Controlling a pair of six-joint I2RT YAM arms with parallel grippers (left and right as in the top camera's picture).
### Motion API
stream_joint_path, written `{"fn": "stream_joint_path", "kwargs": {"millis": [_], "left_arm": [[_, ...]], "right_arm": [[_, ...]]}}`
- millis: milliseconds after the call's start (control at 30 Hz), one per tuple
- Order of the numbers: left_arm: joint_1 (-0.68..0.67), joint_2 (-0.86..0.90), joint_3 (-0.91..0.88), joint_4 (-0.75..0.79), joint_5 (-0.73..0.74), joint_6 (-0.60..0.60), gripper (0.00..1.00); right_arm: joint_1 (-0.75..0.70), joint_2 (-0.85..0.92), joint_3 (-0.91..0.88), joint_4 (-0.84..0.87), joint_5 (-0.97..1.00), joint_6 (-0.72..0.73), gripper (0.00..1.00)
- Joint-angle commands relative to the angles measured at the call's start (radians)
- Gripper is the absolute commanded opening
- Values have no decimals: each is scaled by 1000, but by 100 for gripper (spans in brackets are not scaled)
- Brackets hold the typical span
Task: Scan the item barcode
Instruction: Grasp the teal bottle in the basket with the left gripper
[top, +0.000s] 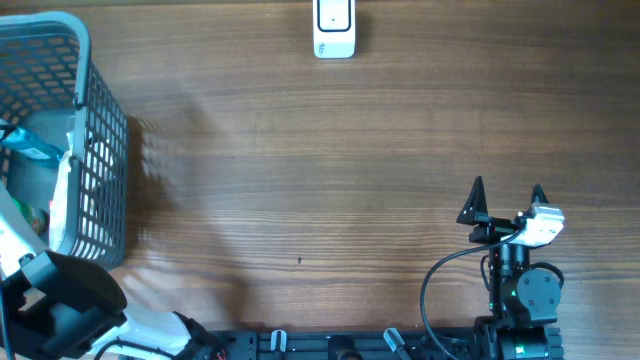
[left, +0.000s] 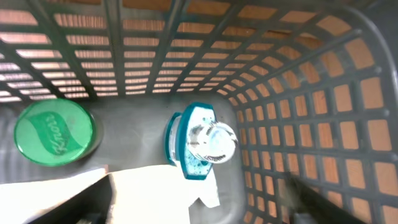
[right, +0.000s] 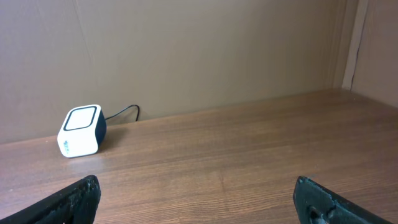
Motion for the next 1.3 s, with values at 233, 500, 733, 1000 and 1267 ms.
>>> {"fn": "stream_joint_path", "kwargs": {"millis": [233,500,733,1000,1267], "left_arm": [[36,44,12,54,-1,-3,98],[42,174,12,61,45,-7,100],[41,219,12,89,111,-29,100],[41,219,12,124,111,-29,68],[41,241,12,140,112,-29,64]], "right_arm": [[-3,-3,-1,5,-16,-18,100],[-3,-3,-1,5,-16,-18,100],[-3,-3,-1,5,-16,-18,100],[-3,-3,-1,5,-16,-18,100],[-3,-3,-1,5,-16,-17,100]]}}
